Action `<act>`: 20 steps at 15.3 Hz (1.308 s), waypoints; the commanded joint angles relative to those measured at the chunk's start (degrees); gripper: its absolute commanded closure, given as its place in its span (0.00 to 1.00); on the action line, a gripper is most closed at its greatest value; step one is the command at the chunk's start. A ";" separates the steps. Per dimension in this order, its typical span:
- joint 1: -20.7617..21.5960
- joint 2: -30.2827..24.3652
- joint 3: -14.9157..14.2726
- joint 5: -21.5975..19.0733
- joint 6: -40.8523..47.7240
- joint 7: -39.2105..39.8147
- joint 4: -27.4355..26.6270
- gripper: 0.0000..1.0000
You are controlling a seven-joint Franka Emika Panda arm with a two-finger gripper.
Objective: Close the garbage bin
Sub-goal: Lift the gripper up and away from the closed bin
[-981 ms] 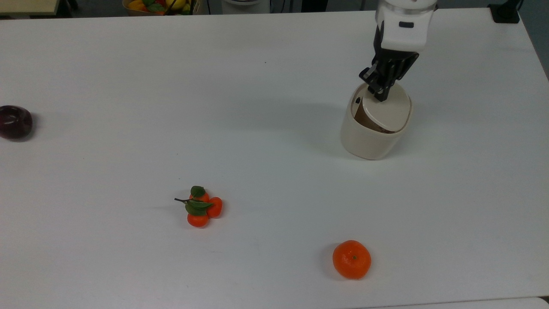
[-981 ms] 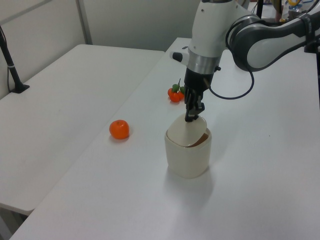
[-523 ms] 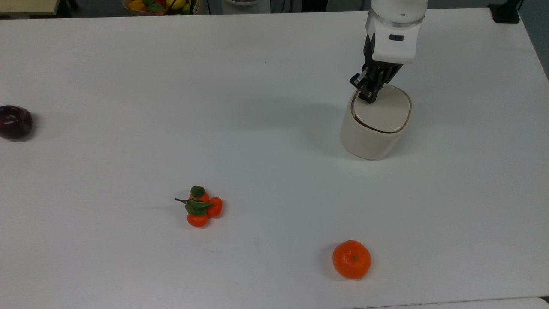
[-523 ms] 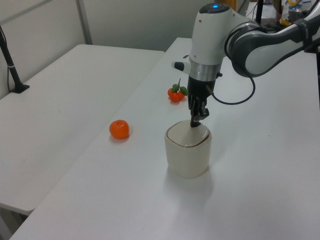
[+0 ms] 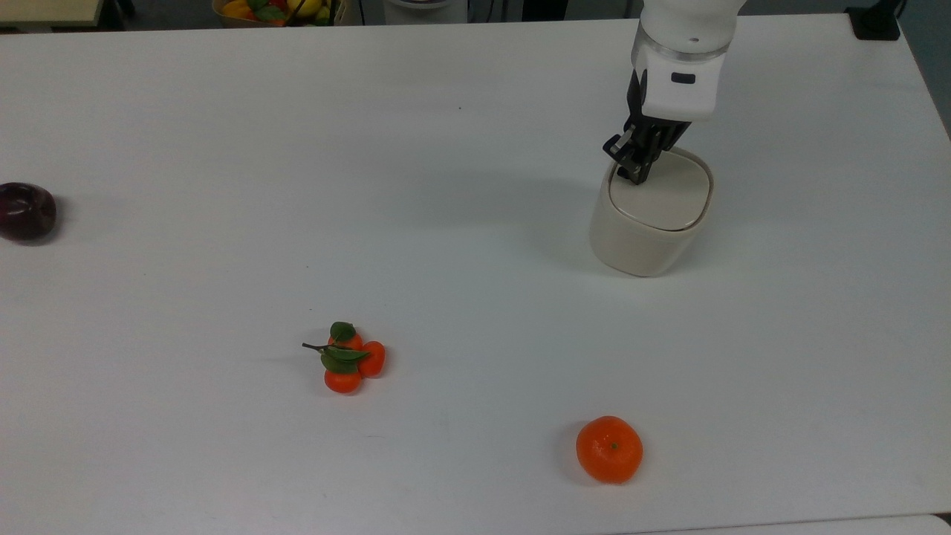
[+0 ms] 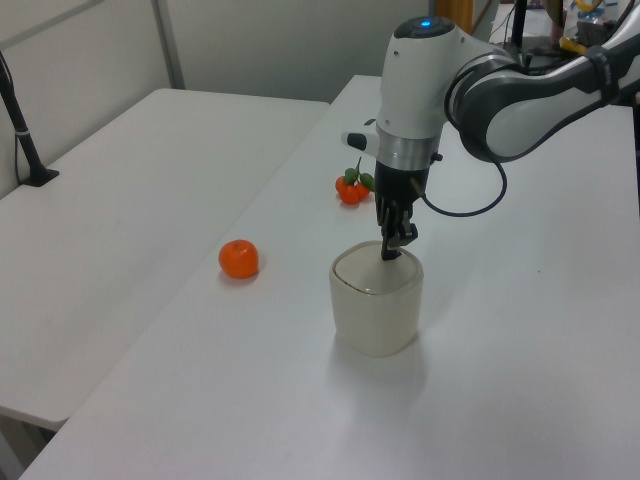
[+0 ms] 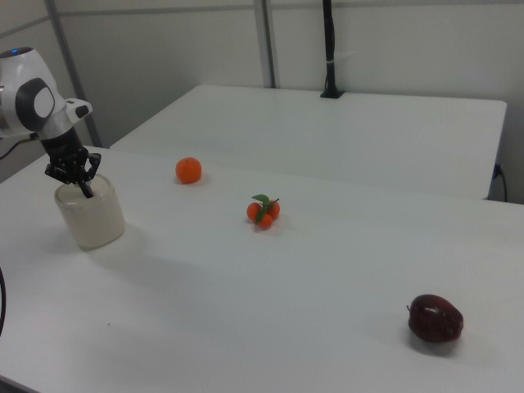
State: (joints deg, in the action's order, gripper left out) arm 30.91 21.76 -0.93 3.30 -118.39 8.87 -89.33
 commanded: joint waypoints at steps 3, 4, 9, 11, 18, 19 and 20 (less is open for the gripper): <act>0.12 1.80 -0.48 0.04 1.06 1.24 -0.14 1.00; 0.12 1.71 -0.48 -0.04 1.14 1.15 -0.06 1.00; -3.30 -1.62 -0.66 -0.75 8.32 -0.69 2.92 1.00; -6.11 -3.12 -0.74 -0.75 13.43 -3.15 5.47 1.00; -17.53 -11.20 -1.01 0.04 23.54 -11.41 5.92 1.00; -19.11 -12.25 -1.01 0.04 25.30 -11.59 5.83 1.00; -20.61 -13.22 -1.01 0.04 26.97 -11.60 5.83 1.00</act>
State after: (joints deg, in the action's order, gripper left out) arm 14.13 12.52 -2.11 3.33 -95.73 -0.22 -81.96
